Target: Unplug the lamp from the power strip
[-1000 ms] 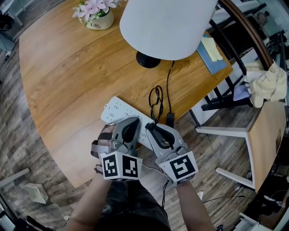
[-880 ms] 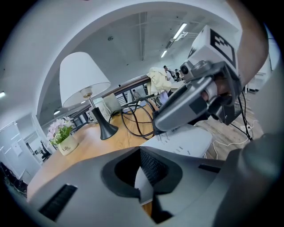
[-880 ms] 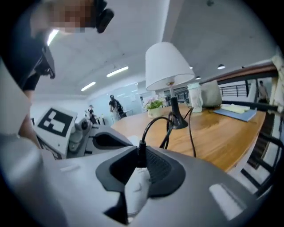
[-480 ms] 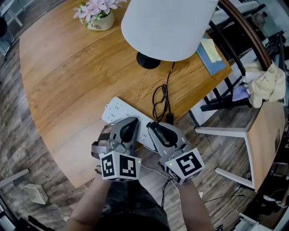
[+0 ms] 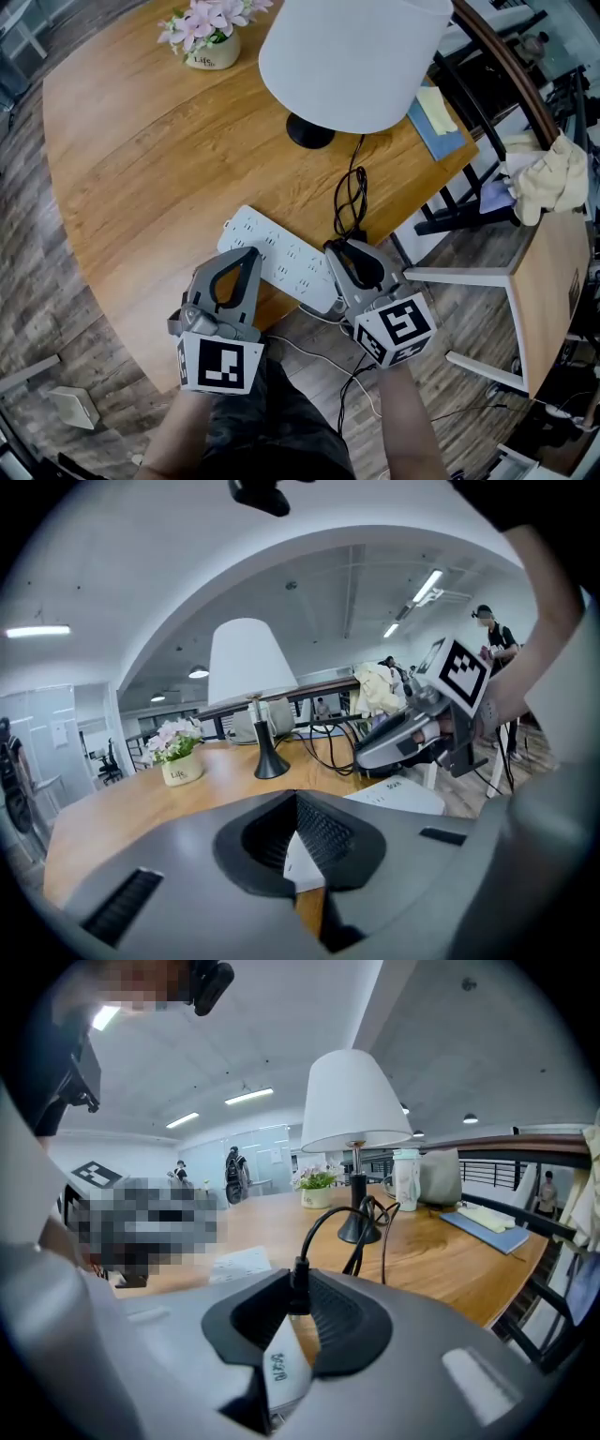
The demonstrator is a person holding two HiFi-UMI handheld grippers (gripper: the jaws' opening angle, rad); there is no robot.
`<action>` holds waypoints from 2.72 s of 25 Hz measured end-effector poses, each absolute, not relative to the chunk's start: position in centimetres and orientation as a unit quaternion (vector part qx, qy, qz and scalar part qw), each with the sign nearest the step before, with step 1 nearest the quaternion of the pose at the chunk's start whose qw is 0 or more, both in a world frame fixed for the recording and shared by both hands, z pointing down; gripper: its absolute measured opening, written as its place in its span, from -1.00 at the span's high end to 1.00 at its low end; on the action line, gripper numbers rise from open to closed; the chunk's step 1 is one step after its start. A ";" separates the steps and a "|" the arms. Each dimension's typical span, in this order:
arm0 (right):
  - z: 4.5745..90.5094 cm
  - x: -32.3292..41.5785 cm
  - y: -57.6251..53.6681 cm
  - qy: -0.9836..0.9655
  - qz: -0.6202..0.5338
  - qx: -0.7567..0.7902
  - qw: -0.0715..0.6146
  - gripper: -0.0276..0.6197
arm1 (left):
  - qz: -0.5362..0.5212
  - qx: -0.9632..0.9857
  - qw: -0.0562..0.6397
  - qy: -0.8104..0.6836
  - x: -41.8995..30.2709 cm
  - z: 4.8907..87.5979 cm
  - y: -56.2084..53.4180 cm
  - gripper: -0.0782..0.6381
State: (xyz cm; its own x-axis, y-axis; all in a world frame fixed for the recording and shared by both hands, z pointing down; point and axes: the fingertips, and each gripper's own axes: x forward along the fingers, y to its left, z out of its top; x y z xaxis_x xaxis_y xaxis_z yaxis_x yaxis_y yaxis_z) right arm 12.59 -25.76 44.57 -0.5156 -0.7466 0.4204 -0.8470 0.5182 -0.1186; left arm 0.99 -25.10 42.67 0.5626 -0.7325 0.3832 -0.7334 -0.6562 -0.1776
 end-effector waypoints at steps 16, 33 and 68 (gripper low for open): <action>45.5 11.6 -31.3 -0.838 0.167 0.467 0.228 0.61 | 0.127 0.878 0.073 -0.455 -4.2 39.7 -26.6 0.79; 40.5 11.2 -30.2 -0.848 0.126 0.494 0.143 0.44 | 0.115 0.880 0.071 -0.455 -3.9 39.0 -26.5 0.79; 29.5 13.3 -15.5 -0.837 0.060 0.543 0.022 0.89 | 0.018 0.898 0.054 -0.436 -2.7 30.6 -18.6 0.79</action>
State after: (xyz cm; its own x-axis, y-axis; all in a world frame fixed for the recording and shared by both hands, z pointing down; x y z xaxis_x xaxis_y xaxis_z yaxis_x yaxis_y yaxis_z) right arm 13.32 -15.51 29.46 -0.4087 -0.9069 0.1025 -0.9122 0.4024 -0.0768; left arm -2.73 -18.55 30.58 0.6186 -0.7816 0.0802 -0.7856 -0.6134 0.0813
